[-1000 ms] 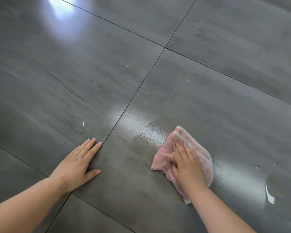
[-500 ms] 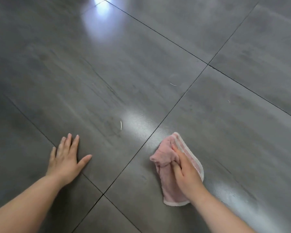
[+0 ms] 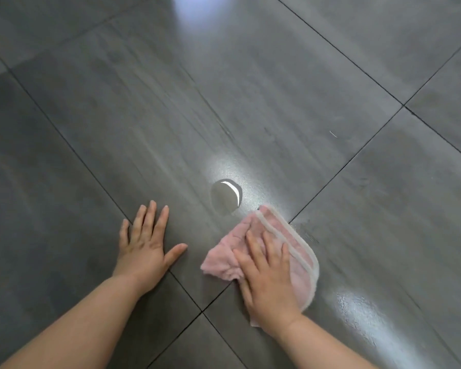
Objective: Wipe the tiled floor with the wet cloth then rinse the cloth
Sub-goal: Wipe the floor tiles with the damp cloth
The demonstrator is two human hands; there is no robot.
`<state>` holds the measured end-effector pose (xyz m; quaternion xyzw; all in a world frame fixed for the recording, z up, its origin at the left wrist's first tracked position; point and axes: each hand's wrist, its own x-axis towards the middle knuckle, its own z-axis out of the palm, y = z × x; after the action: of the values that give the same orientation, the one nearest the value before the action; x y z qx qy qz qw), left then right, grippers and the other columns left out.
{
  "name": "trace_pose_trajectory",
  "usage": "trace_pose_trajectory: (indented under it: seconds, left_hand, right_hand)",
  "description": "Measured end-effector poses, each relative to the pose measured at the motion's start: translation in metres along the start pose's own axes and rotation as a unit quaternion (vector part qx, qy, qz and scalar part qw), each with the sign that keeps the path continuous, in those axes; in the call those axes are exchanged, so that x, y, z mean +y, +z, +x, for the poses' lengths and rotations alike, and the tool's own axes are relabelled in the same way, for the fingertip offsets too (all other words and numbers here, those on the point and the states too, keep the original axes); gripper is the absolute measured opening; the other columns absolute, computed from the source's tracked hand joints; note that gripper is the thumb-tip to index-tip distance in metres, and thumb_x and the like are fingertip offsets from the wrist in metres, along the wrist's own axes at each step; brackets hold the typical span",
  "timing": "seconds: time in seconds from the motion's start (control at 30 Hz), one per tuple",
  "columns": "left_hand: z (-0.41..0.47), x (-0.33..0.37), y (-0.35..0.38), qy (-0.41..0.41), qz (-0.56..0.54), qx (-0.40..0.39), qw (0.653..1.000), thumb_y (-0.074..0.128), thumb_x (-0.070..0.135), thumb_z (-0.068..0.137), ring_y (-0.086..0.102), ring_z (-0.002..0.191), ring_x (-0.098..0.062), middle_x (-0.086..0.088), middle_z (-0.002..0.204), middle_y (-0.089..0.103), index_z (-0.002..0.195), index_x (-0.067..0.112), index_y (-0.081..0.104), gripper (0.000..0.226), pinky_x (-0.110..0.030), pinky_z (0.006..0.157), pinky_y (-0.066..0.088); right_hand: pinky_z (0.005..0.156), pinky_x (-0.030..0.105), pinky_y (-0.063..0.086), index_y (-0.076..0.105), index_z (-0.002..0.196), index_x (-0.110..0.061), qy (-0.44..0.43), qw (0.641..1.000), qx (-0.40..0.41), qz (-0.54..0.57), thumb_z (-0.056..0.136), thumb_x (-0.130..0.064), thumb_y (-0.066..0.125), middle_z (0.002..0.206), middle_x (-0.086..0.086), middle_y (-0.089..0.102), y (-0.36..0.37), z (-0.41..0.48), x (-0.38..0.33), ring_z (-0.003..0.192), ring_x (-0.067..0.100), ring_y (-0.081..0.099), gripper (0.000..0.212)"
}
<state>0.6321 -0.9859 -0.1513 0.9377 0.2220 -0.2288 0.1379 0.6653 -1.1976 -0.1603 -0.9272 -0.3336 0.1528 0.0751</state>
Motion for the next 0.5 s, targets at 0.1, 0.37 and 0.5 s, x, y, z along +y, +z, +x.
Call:
trace_pose_trajectory:
  seconds: [0.1, 0.37, 0.5]
  left_hand:
    - [0.002, -0.004, 0.001, 0.010, -0.009, -0.010, 1.000, -0.009, 0.065, 0.044, -0.029, 0.126, -0.003, 0.005, 0.146, -0.029, 0.128, 0.021, -0.029, 0.097, -0.027, 0.104, -0.024]
    - [0.004, -0.003, 0.000, 0.002, -0.007, -0.020, 1.000, -0.026, 0.086, 0.030, -0.033, 0.122, -0.001, 0.014, 0.127, -0.037, 0.129, 0.027, -0.030, 0.115, -0.018, 0.091, -0.038]
    - [0.003, -0.003, 0.000, 0.002, 0.000, -0.040, 0.999, -0.040, 0.080, 0.021, -0.035, 0.122, -0.003, 0.012, 0.127, -0.039, 0.118, 0.026, -0.035, 0.112, -0.016, 0.082, -0.042]
  right_hand:
    - [0.103, 0.057, 0.014, 0.061, 0.106, -0.034, -0.016, 0.999, -0.027, 0.020, 0.076, -0.038, 0.035, 0.134, 0.006, 0.052, -0.007, 0.052, -0.039, 0.123, 0.034, 0.036, 0.040]
    - [0.112, 0.055, -0.009, 0.013, 0.145, -0.038, 0.120, 0.989, -0.085, 0.023, 0.097, -0.044, 0.022, 0.157, -0.003, -0.012, -0.062, 0.135, 0.051, 0.143, 0.020, -0.015, 0.049]
    - [0.113, 0.042, -0.012, 0.025, 0.142, -0.037, 0.219, 0.975, 0.000, 0.024, 0.077, -0.059, 0.007, 0.158, 0.004, 0.001, -0.051, 0.068, 0.088, 0.145, 0.022, -0.005, 0.072]
